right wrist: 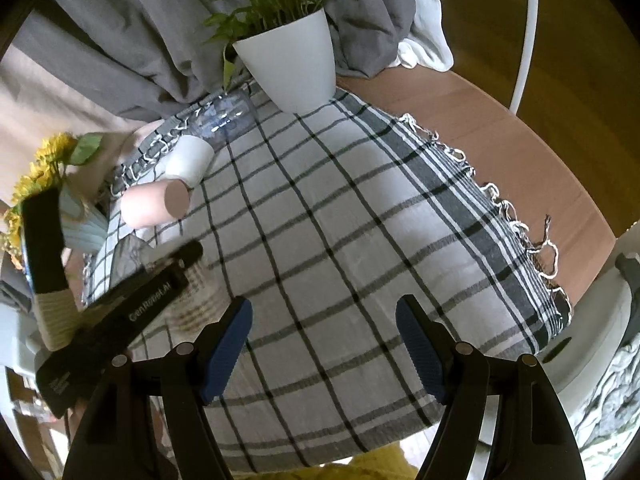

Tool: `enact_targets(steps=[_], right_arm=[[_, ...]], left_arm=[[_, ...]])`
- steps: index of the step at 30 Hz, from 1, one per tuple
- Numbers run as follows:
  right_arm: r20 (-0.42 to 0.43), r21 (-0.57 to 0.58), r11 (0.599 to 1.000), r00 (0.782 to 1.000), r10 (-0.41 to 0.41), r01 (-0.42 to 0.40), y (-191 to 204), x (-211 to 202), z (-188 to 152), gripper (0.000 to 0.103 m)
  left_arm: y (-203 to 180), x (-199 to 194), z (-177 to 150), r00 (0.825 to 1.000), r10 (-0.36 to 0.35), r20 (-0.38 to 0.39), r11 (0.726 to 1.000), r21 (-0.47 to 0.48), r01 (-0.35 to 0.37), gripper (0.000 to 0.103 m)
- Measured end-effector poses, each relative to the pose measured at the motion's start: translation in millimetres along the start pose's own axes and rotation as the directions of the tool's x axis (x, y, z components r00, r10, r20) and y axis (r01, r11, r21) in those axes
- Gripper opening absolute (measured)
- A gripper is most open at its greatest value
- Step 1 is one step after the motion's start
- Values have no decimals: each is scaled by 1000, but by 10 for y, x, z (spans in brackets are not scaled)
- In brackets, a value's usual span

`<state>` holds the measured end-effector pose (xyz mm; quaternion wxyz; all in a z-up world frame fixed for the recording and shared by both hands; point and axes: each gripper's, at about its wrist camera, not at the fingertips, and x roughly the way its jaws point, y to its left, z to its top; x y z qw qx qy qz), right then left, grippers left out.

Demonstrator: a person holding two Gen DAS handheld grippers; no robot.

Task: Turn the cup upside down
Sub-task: 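Rotate the held cup with the left tool so its rim faces down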

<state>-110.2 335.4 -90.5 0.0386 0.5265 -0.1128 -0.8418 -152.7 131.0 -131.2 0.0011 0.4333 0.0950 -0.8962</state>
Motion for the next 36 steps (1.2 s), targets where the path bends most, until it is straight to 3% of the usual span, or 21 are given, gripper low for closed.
enact_targets(steps=[6,18,26,27,29,30,36], right_arm=[[1,-26,999,1000,-31,31,5,-1,-20,75],[-1,39,999,1000,-7,7,-75,24,5,75],[29,40,999,999,-13,12,8,32,162,75],[34,36,999,999,-13,12,17,28,178,75],[39,29,999,999,-18,16,33,24,197,74],[40,27,999,999,-17,16,38,26,208,75],[49,3,1000,999,-20,20,91,-19,238,75]], left_arm=[[-166,56,-77,996,65,54,989,131,-72,55],[-132,304,143,999,43,-21,994,106,-40,55],[-57,460,242,996,1,-92,999,40,3,57],[-62,469,243,995,-1,-98,999,42,5,59],[-71,470,239,995,1,-100,999,48,3,78],[-67,455,239,996,4,-93,999,49,0,83],[-46,157,260,1000,-3,-25,999,34,4,97]])
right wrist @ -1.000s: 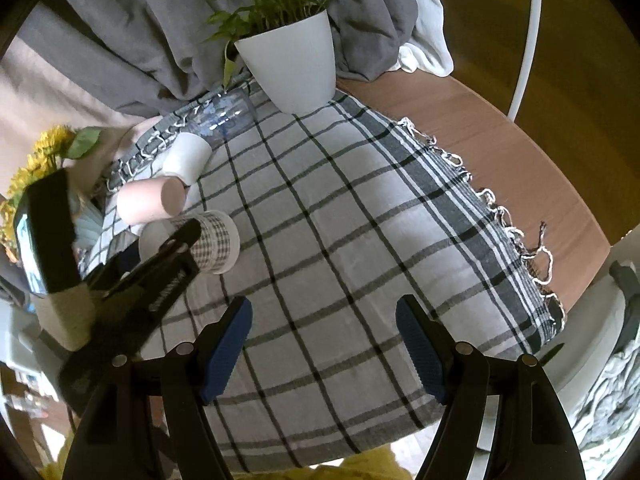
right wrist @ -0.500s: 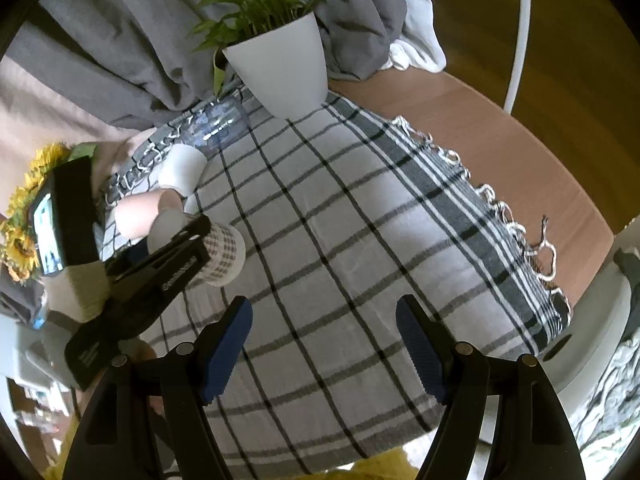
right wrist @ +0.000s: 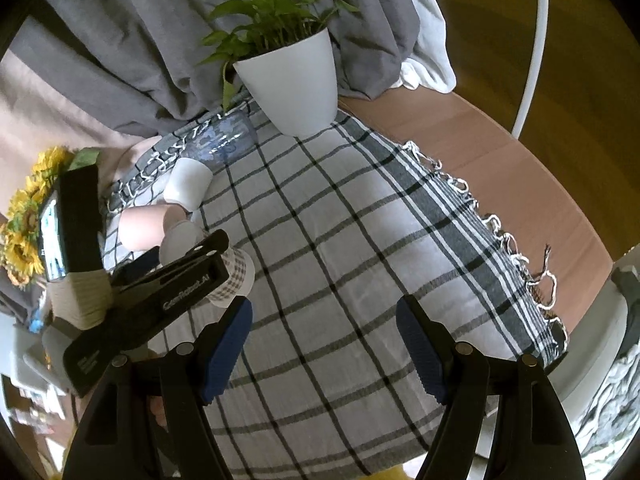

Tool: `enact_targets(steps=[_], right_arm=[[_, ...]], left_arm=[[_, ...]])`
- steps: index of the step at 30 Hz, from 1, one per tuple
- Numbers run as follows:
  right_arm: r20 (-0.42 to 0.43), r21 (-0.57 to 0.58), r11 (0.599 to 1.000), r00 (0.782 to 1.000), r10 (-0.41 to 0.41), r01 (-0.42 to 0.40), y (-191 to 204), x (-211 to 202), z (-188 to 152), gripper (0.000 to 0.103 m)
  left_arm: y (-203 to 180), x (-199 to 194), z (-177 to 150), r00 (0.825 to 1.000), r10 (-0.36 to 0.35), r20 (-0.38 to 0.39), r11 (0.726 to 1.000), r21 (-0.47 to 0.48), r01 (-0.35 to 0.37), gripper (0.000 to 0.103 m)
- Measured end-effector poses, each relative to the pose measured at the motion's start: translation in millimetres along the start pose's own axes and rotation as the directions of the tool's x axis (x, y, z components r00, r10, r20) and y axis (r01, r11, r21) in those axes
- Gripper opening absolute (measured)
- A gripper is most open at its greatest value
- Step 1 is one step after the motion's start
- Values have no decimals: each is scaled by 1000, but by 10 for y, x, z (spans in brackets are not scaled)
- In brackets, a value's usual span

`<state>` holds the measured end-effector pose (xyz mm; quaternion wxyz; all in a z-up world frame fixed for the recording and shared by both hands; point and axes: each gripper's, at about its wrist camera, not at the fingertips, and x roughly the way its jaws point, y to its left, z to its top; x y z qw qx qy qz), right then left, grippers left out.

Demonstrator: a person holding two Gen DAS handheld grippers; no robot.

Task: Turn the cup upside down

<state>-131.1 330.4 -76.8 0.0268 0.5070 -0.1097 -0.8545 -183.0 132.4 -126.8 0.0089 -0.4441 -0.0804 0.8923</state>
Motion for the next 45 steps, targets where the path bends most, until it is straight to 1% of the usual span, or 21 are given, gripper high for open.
enact_targets(steps=[1,2,3,6,8,10,13,16,19,23,27,30,34,39,45], right_arm=[[5,-2,1000,1000,0,0,5,-25,-1,78],[14,-7,1000,1000,0,0,14,-56,-3,80],[27,-17,1000,1000,0,1,25,-94,-4,83],[55,-51,999,998,-2,5,79,-182,-4,83],[62,-70,998,998,12,-8,119,-224,10,83],[78,-86,996,997,25,-18,165,-277,23,84],[104,-103,994,993,47,-36,238,-339,30,87],[124,-141,988,990,72,-55,369,-402,6,87],[145,-191,979,985,93,-64,502,-472,-27,87],[163,-238,968,979,121,-80,639,-558,-77,87],[166,-261,960,976,145,-98,724,-603,-114,87],[167,-278,955,974,152,-101,768,-626,-144,87],[173,-290,951,972,158,-103,801,-650,-182,87],[181,-290,952,971,158,-100,816,-673,-201,87],[184,-286,953,970,158,-101,820,-675,-201,87]], left_arm=[[24,-78,-7,1000,4,19,1000,-12,-4,98],[56,-186,-20,999,22,42,999,-31,-21,102],[82,-253,-26,998,39,52,998,-44,-36,103],[182,-445,-46,993,99,60,992,-87,-93,103],[263,-533,-69,989,141,45,984,-112,-135,103],[354,-642,-117,984,171,47,977,-139,-164,103],[428,-833,-211,977,197,83,972,-150,-183,103],[467,-1034,-309,962,241,129,964,-148,-222,103],[521,-1173,-378,956,253,147,960,-165,-228,103],[607,-1324,-452,958,241,154,957,-203,-208,103],[619,-1456,-530,945,274,177,951,-198,-239,103],[633,-1545,-583,938,285,197,947,-212,-243,103],[663,-1643,-629,935,281,218,945,-233,-230,103],[655,-1704,-651,928,284,241,947,-222,-232,103],[660,-1718,-654,928,281,244,948,-221,-229,103]])
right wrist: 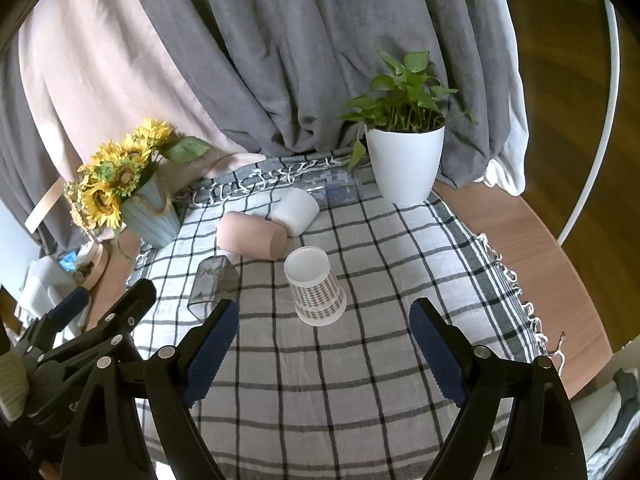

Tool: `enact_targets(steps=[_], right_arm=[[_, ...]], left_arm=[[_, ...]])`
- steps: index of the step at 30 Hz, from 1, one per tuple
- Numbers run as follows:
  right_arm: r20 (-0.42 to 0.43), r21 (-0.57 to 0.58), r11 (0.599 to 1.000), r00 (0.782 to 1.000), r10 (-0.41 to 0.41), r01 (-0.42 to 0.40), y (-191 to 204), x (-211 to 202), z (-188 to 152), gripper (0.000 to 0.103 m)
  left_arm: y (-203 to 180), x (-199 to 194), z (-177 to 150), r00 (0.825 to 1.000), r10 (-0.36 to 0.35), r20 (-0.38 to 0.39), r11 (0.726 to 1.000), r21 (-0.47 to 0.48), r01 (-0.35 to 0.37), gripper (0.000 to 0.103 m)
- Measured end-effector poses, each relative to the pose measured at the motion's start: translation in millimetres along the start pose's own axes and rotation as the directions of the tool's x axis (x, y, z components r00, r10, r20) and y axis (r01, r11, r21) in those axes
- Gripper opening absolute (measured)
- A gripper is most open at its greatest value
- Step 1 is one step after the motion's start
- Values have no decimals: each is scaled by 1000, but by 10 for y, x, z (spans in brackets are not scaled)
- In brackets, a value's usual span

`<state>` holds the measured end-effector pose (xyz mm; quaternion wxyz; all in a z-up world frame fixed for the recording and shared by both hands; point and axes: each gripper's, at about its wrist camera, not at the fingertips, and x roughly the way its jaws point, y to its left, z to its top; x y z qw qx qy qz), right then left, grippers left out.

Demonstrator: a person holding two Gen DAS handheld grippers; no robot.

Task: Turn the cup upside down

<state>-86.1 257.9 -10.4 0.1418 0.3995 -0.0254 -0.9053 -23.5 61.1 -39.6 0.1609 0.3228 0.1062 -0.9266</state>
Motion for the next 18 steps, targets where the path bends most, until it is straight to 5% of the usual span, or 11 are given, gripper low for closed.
enact_targets(steps=[18], right_arm=[[1,15,1000,1000,-3,3,-19,-19,-1,87]], left_arm=[[12,13,29,1000,-8,-5,1000,-8,8,103]])
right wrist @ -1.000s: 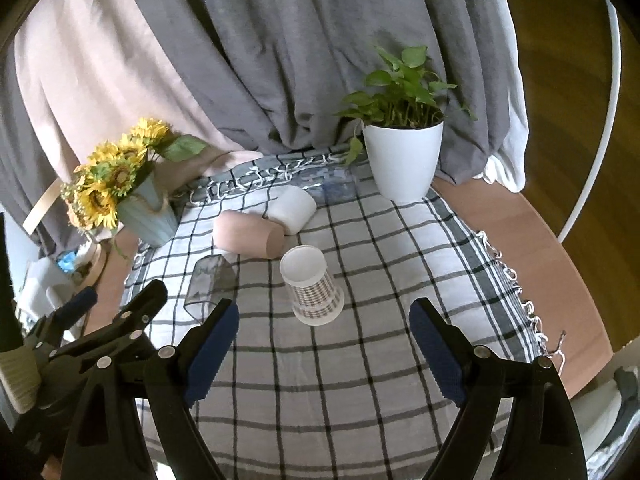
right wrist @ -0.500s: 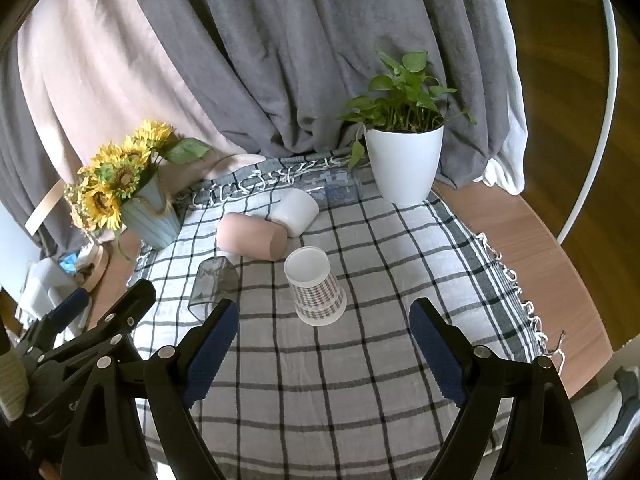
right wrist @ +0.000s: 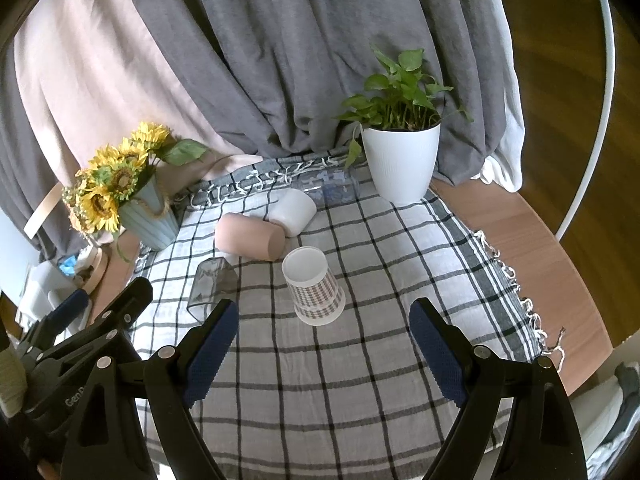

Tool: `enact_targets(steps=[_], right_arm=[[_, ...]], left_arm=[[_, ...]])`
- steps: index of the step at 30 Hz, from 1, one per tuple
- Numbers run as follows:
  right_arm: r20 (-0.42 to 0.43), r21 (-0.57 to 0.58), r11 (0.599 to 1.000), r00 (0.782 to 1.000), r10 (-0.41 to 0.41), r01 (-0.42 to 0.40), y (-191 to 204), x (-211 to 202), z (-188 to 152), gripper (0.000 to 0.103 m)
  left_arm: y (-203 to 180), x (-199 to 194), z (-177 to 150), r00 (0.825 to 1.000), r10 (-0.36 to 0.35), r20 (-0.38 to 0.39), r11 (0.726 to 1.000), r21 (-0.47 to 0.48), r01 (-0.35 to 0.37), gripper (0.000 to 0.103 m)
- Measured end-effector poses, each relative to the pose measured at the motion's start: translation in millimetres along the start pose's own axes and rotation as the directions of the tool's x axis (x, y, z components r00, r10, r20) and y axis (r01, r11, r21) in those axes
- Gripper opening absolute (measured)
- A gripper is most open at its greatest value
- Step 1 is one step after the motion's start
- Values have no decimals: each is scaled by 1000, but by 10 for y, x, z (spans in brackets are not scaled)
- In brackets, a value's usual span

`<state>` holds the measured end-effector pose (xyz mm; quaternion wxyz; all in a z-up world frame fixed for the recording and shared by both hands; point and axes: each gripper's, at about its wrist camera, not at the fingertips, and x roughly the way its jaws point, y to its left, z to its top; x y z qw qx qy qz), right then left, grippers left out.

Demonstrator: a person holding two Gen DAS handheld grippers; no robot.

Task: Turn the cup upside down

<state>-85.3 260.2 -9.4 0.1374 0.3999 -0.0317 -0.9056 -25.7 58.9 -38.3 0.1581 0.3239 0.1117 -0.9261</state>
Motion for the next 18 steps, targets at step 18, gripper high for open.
enact_targets(steps=[18], right_arm=[[-8,6,1000,1000,-2,2,12,-6,-30,87]], left_arm=[[9,-1,-26,1000,-5,-8,1000,1,5,103]])
